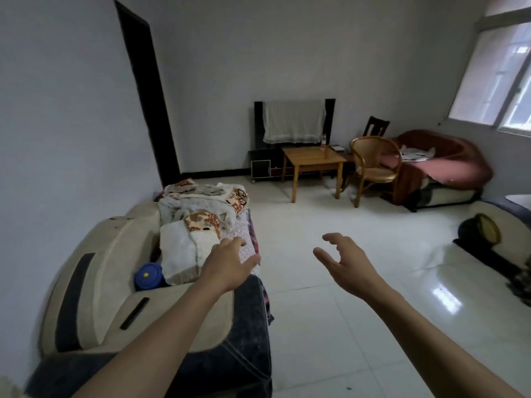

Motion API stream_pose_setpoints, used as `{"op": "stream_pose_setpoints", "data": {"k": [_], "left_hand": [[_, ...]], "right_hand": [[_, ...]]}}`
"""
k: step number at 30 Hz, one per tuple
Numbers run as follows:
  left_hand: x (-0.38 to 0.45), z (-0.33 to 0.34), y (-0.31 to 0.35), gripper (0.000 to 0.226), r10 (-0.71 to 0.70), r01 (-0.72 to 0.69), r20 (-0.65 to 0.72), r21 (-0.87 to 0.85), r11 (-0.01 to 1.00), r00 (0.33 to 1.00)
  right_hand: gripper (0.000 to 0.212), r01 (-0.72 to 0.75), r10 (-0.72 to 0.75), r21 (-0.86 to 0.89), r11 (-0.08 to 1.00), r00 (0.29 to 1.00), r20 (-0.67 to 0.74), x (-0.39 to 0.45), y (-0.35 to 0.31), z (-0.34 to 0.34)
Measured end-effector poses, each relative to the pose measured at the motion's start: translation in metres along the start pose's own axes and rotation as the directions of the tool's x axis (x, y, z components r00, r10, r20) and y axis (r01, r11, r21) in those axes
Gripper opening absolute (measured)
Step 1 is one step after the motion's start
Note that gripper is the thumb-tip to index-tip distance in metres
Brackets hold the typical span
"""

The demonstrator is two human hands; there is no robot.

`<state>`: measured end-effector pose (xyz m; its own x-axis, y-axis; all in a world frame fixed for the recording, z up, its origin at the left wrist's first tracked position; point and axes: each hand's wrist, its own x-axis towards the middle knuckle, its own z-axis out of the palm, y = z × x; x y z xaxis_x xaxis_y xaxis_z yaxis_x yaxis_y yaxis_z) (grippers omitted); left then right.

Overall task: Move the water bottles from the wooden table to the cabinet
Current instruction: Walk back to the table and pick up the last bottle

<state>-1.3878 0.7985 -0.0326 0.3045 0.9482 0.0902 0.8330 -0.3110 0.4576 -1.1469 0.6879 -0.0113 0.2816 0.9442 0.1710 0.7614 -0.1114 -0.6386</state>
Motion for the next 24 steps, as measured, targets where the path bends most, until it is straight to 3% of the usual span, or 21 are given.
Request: {"op": "stream_pose_setpoints", "data": {"k": [8, 24], "left_hand": [[0.017, 0.009, 0.017, 0.062, 0.189, -0.193, 0.091, 0.034, 0.981, 0.978], [0.013, 0.003, 0.025, 0.063, 0.389, -0.385, 0.120, -0.061, 0.921, 0.913]], "right_hand": [[0.054, -0.179, 0.165, -0.052, 0.983, 0.966, -0.201, -0.039, 0.006, -0.031], [0.056, -0.331, 0.270, -0.207, 0.921, 0.923, -0.275, -0.099, -0.015, -0.029]]}}
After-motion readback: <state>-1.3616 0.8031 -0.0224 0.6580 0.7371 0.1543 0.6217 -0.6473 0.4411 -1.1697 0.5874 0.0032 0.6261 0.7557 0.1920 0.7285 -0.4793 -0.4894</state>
